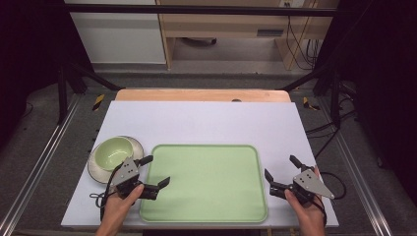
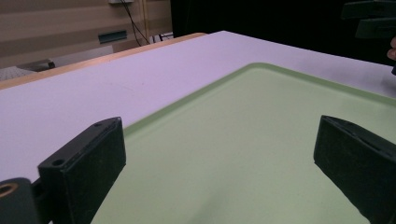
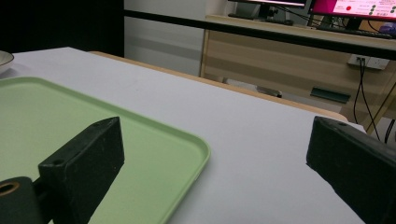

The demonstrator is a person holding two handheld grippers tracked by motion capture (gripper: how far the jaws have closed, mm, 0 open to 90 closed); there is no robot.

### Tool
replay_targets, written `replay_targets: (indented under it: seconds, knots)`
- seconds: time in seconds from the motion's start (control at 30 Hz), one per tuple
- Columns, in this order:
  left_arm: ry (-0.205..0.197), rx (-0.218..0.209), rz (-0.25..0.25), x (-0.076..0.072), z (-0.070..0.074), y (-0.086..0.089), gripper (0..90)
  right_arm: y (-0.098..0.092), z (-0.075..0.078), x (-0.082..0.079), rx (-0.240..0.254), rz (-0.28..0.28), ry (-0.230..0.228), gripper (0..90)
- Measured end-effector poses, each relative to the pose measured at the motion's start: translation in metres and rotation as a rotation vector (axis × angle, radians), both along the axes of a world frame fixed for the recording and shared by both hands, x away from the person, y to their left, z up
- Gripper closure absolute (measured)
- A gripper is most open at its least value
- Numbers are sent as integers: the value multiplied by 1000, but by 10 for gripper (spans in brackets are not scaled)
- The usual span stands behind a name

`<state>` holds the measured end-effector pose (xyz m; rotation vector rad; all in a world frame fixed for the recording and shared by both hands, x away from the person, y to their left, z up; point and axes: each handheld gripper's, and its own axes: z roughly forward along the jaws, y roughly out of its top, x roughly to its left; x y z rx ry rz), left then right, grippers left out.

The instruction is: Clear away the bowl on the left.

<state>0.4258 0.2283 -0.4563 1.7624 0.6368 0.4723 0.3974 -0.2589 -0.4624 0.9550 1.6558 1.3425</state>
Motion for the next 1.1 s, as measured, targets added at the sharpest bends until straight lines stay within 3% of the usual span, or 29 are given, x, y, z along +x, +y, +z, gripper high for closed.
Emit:
replay_targets:
  seconds: [0.3,0.83,1.1]
  knots:
    - [-5,-5,-9,0,1,0,23,-1,2,-4,16,16,-1,35]
    - [0,-15,-20,-1,2,-4,23,-4,4,-7,35,-20,-2,25]
    - [-32,1,-18,-4,17,-5,23,-5,4,-8,39,-22,1,27]
